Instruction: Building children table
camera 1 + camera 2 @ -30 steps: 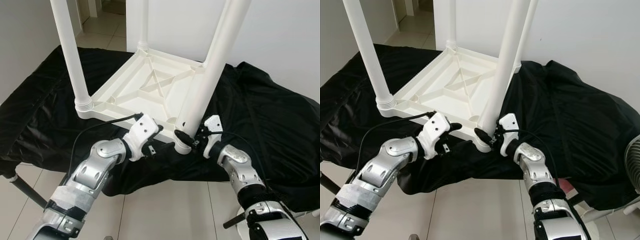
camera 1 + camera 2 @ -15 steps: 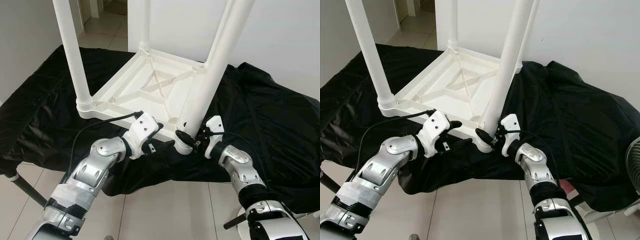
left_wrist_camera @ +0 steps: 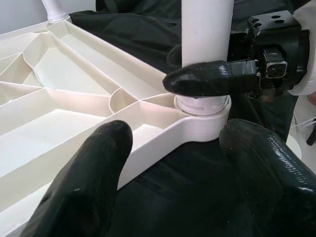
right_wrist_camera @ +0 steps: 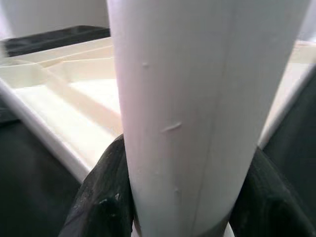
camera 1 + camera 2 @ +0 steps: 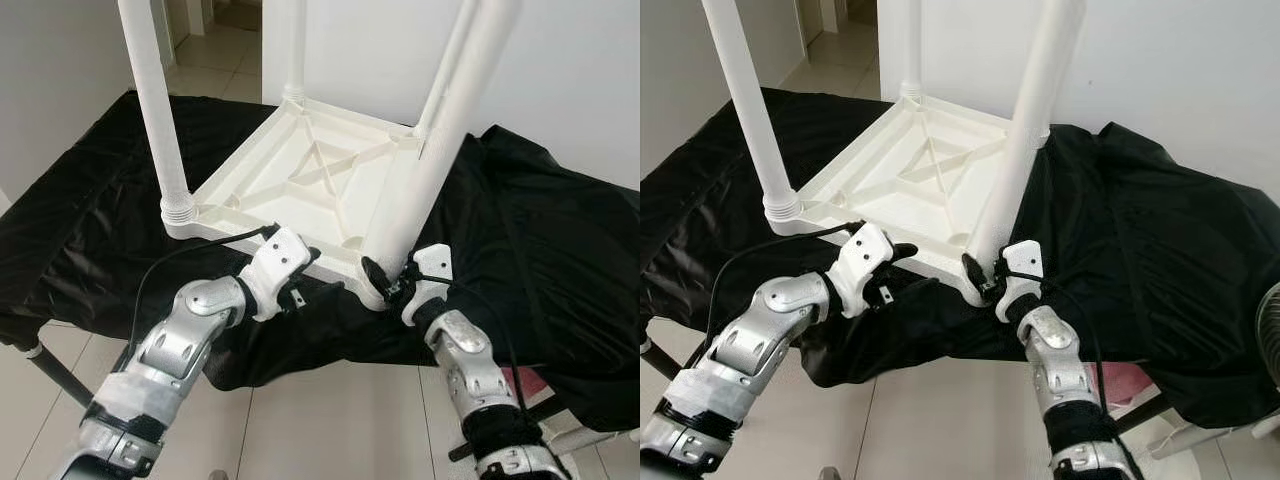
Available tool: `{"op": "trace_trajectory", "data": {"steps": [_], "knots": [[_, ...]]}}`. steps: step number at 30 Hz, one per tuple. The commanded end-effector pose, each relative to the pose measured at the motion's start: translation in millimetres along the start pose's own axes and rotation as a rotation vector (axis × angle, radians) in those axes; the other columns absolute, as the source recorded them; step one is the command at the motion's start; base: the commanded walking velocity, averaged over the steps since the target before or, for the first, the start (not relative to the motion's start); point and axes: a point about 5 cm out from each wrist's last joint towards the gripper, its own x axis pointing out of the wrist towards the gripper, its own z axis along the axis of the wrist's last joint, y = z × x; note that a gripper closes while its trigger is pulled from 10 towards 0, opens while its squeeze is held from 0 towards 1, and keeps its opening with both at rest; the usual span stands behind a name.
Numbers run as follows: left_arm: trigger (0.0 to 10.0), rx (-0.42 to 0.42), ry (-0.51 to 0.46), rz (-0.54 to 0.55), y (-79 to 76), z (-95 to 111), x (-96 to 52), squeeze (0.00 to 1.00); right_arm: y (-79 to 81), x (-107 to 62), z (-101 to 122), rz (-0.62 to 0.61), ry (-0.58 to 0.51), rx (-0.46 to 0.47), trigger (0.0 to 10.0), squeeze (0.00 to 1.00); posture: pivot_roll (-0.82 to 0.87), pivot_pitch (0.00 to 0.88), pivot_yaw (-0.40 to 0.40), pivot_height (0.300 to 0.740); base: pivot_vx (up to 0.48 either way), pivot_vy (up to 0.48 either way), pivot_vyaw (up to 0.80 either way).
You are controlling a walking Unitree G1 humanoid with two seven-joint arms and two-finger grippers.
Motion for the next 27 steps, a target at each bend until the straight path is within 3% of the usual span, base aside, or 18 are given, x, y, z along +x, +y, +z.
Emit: {"op": "trace_trajectory", "data": {"steps": [1,5,8,24,25,26,27], "knots": [[10.0,-0.002,-0.010,-0.022,-5.5,1.6,2.0,0.00,-6.8,-9.5,-11.0,-0.142,0.053,-0.005,10.0,0.00,0.04,0.009,-0.100,0.740,0.000,0.000,0.00],[10.0,-0.006,-0.022,-0.017,-5.8,3.7,3.0,0.00,3.0,-11.3,-12.7,-0.313,0.059,0.044,10.0,0.00,0.05,0.011,-0.095,0.740,0.000,0.000,0.00],[10.0,-0.001,-0.021,-0.008,-2.8,4.4,2.2,0.00,9.4,-9.4,-13.4,-0.359,0.070,0.065,10.0,0.00,0.05,0.007,-0.097,0.740,0.000,0.000,0.00],[10.0,-0.002,-0.044,0.048,6.8,12.2,0.3,0.00,17.9,-6.4,-2.9,-0.321,0.037,0.060,10.0,0.00,0.05,0.033,-0.079,0.740,0.000,0.000,0.00],[10.0,0.002,-0.044,0.031,3.6,12.7,-0.8,0.00,13.8,-8.3,0.7,-0.321,0.016,0.048,10.0,0.20,0.04,0.039,-0.075,0.740,0.000,0.000,0.00],[10.0,0.002,-0.044,0.031,3.6,12.7,-0.8,0.00,13.8,-8.3,0.7,-0.321,0.016,0.048,10.0,0.20,0.04,0.039,-0.075,0.740,0.000,0.000,0.00],[10.0,0.003,-0.036,0.023,2.3,11.2,-1.9,0.00,11.6,-9.8,1.5,-0.323,0.012,0.044,10.0,0.70,0.04,0.039,-0.075,0.740,0.000,0.000,0.00]]}}
